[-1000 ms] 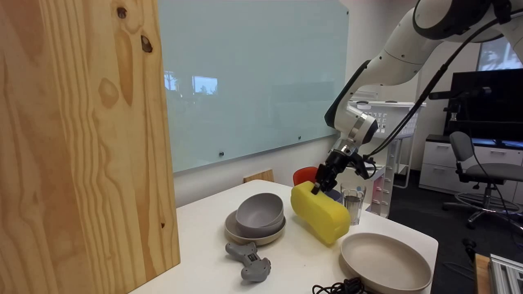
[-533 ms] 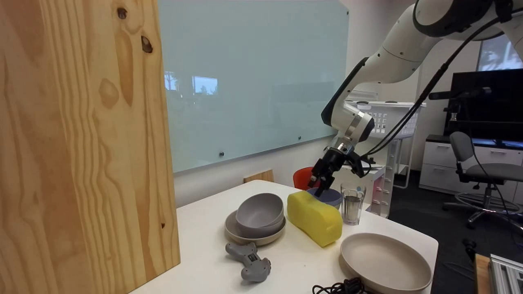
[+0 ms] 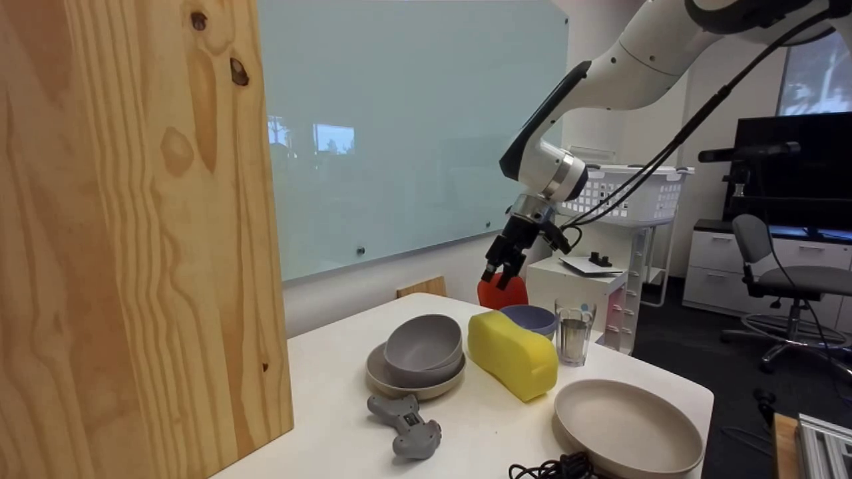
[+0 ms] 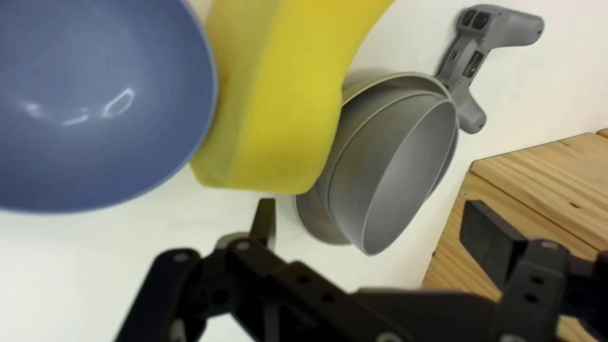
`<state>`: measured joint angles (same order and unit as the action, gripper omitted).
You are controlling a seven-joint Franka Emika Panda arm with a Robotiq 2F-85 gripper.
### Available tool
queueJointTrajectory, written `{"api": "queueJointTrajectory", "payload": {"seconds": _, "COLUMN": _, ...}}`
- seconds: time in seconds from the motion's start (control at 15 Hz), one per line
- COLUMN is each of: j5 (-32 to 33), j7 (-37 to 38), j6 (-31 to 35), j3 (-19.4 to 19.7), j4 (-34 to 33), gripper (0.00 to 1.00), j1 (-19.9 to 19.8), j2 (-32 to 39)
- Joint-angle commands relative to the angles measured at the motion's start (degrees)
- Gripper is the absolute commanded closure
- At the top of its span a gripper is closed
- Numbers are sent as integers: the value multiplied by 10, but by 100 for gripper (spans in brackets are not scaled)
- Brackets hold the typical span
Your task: Remove the sponge from the bowl
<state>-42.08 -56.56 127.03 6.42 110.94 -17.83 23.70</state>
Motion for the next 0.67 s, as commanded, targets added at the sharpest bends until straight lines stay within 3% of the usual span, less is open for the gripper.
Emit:
{"api": "queueJointTrajectory", "payload": {"seconds": 0.0, "j5": 82, "j7": 80, "j6": 97, "j3": 7, "j4": 1, "gripper": 0, "j1": 42, "j2": -15}}
{"api": "queueJointTrajectory", "payload": {"seconds": 0.33, "j5": 223, "j7": 209, "j6": 221, "j3": 1, "j4": 21, "gripper": 0, "j1": 69, "j2": -42}}
{"api": "queueJointTrajectory", "payload": {"seconds": 0.6, "j5": 369, "j7": 360, "j6": 303, "j3": 28, "j4": 45, "gripper": 0, "j1": 94, "j2": -60}}
